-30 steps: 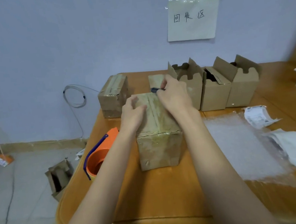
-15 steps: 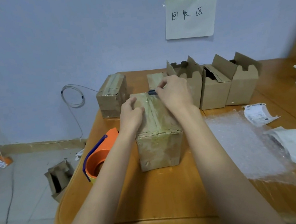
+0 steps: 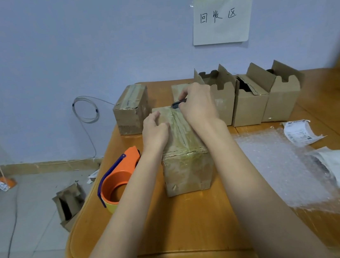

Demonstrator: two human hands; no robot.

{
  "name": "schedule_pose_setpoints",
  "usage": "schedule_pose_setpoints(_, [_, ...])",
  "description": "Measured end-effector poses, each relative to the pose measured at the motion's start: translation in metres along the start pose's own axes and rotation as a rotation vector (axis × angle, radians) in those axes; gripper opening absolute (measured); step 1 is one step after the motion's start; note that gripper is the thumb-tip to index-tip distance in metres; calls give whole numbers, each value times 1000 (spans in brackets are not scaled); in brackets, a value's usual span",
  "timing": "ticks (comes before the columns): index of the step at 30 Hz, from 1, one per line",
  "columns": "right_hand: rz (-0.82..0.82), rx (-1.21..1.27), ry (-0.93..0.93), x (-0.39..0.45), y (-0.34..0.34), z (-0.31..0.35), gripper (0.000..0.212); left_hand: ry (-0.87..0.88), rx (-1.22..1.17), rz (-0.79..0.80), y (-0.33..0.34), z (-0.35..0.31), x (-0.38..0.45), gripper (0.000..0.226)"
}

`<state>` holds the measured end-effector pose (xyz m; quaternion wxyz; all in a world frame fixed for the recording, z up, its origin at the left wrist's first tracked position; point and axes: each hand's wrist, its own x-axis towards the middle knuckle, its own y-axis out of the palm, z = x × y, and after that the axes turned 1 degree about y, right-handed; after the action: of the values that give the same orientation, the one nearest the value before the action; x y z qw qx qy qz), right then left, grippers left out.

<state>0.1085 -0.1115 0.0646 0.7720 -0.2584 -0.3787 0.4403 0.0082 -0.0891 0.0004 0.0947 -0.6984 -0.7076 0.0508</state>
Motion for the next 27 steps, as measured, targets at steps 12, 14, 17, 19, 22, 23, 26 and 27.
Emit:
schedule_pose_setpoints(12, [60, -56, 8, -5, 4, 9, 29, 27, -2, -12, 4, 6, 4, 53])
schedule_pose_setpoints(14, [70, -55, 10, -7, 2, 10, 25, 24, -13, -17, 4, 7, 5, 53])
schedule_pose_setpoints(17, [81, -45, 16, -11, 1, 11, 20, 21, -24, -26, 4, 8, 6, 54])
schedule_pose_setpoints(19, [74, -40, 16, -14, 0, 12, 20, 20, -22, -28, 4, 9, 7, 55])
schedule_pose_setpoints(22, [68, -44, 19, -20, -4, 13, 22, 7, -35, -34, 4, 10, 8, 55])
schedule_pose_setpoints(23, [75, -47, 24, -22, -5, 14, 22, 0, -38, -38, 4, 11, 9, 56])
schedule_pose_setpoints(26, [93, -46, 34, -28, -9, 15, 21, -25, -32, -48, 3, 13, 12, 57])
schedule_pose_setpoints(27, [90, -43, 36, -29, -10, 15, 21, -37, -39, -49, 3, 13, 12, 58])
